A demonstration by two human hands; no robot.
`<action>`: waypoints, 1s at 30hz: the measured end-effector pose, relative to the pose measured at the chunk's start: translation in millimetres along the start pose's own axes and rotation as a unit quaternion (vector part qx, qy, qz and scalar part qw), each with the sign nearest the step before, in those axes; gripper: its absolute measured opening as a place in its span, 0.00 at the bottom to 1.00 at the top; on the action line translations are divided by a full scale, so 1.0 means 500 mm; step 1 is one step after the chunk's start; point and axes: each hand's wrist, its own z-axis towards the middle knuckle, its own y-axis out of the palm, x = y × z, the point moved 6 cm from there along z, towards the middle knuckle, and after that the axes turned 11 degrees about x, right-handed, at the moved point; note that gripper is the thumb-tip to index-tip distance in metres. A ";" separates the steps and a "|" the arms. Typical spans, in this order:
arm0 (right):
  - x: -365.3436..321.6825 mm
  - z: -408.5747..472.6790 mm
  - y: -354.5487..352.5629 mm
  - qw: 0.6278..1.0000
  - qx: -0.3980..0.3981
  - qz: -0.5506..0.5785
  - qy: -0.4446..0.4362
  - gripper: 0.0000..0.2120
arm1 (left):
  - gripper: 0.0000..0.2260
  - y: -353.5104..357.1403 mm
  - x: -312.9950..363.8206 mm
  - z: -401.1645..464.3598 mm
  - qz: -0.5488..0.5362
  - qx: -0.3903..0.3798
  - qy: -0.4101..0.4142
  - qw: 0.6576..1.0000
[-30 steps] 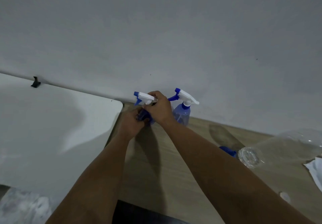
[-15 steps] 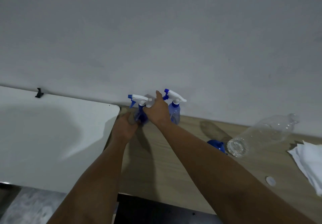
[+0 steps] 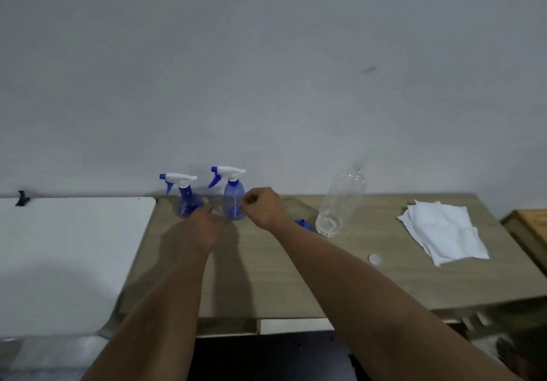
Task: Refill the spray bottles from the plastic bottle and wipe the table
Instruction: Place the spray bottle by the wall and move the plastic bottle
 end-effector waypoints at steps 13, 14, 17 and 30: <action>0.456 -0.056 -0.367 0.967 0.079 -0.153 0.190 0.13 | 0.36 0.301 0.344 -0.141 -0.079 -0.091 0.102 0.987; 0.484 -0.057 -0.380 0.962 0.071 -0.180 0.195 0.15 | 0.39 0.324 0.364 -0.150 -0.087 -0.094 0.108 0.986; 0.555 -0.060 -0.390 0.941 0.011 -0.280 0.191 0.21 | 0.47 0.376 0.407 -0.166 -0.128 -0.091 0.101 0.983; 0.635 -0.017 -0.402 0.964 0.016 -0.182 0.192 0.20 | 0.35 0.435 0.428 -0.150 -0.179 -0.051 0.086 0.979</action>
